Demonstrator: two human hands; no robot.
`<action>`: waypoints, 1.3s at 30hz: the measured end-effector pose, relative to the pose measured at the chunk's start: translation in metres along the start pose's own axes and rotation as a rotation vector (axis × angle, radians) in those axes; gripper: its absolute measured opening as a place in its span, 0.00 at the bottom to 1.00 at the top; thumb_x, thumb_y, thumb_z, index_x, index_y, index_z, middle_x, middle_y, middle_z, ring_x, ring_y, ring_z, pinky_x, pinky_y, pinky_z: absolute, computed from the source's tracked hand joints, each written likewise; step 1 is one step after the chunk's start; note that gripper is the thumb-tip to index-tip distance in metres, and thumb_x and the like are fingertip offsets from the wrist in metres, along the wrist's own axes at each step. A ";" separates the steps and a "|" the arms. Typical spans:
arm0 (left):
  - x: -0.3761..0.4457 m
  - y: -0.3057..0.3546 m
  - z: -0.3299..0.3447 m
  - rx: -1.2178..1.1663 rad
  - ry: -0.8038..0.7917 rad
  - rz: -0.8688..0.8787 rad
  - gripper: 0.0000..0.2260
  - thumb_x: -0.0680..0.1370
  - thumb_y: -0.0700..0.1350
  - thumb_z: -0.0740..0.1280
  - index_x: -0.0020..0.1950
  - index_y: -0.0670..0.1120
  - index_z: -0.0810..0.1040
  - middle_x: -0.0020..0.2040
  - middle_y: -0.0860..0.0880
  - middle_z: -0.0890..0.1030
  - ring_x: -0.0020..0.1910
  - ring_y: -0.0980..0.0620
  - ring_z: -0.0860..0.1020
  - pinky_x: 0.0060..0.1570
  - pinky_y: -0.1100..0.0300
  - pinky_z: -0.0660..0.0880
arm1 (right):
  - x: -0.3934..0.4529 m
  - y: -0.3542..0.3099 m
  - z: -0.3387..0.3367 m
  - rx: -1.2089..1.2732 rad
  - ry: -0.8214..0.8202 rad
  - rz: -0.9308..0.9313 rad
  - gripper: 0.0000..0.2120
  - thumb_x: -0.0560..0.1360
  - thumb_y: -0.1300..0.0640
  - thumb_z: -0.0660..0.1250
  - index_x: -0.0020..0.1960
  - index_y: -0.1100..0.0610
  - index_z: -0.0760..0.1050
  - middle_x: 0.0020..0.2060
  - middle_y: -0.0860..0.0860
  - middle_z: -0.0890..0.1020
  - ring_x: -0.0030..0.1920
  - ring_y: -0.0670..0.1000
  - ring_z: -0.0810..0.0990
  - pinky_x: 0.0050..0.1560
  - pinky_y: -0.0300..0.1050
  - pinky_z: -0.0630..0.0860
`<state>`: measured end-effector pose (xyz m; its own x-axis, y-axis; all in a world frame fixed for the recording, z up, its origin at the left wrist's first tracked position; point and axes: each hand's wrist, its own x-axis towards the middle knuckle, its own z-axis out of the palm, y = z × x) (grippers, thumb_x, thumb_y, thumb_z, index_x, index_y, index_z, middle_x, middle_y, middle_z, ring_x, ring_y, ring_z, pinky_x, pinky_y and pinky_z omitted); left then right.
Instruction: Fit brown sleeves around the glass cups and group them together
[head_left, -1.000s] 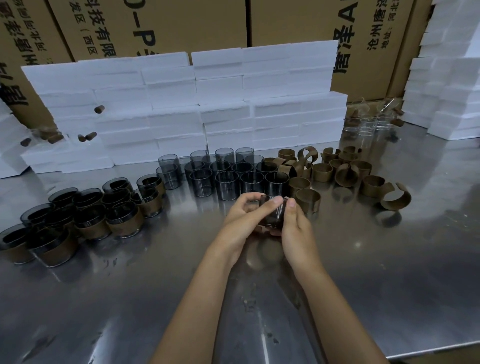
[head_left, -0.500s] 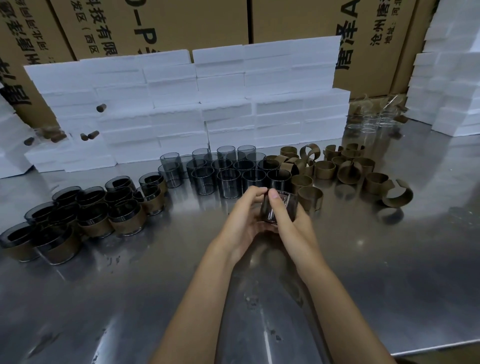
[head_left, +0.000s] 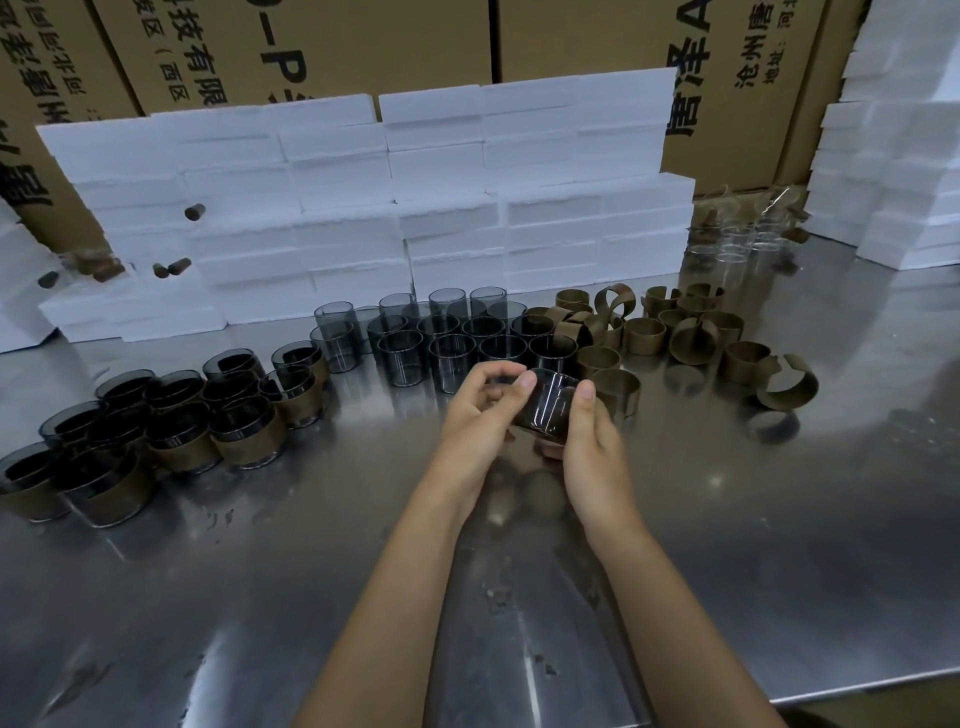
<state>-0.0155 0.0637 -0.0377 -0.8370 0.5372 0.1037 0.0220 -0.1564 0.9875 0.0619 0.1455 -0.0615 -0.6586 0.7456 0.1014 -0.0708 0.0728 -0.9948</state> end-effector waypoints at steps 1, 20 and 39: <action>0.000 -0.001 0.000 0.031 0.008 0.010 0.02 0.82 0.45 0.69 0.54 0.49 0.80 0.49 0.46 0.81 0.44 0.54 0.78 0.42 0.62 0.73 | 0.001 0.001 -0.001 0.002 0.013 -0.008 0.26 0.85 0.40 0.50 0.69 0.54 0.76 0.58 0.51 0.82 0.61 0.53 0.81 0.66 0.60 0.76; -0.004 0.006 0.001 -0.182 -0.131 -0.207 0.18 0.80 0.55 0.71 0.57 0.40 0.86 0.47 0.43 0.87 0.42 0.51 0.86 0.35 0.63 0.79 | 0.001 -0.001 0.001 -0.015 -0.080 -0.016 0.27 0.79 0.31 0.57 0.67 0.48 0.75 0.62 0.44 0.81 0.64 0.43 0.79 0.67 0.46 0.74; -0.002 0.007 0.001 -0.198 0.050 -0.176 0.20 0.81 0.54 0.69 0.60 0.37 0.81 0.53 0.40 0.87 0.48 0.49 0.85 0.46 0.60 0.81 | 0.002 0.001 0.000 0.032 -0.010 -0.115 0.26 0.74 0.44 0.75 0.68 0.50 0.73 0.56 0.41 0.79 0.52 0.30 0.78 0.50 0.26 0.73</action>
<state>-0.0134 0.0624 -0.0309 -0.8444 0.5299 -0.0787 -0.2299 -0.2258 0.9466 0.0605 0.1473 -0.0623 -0.6520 0.7271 0.2147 -0.1700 0.1358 -0.9760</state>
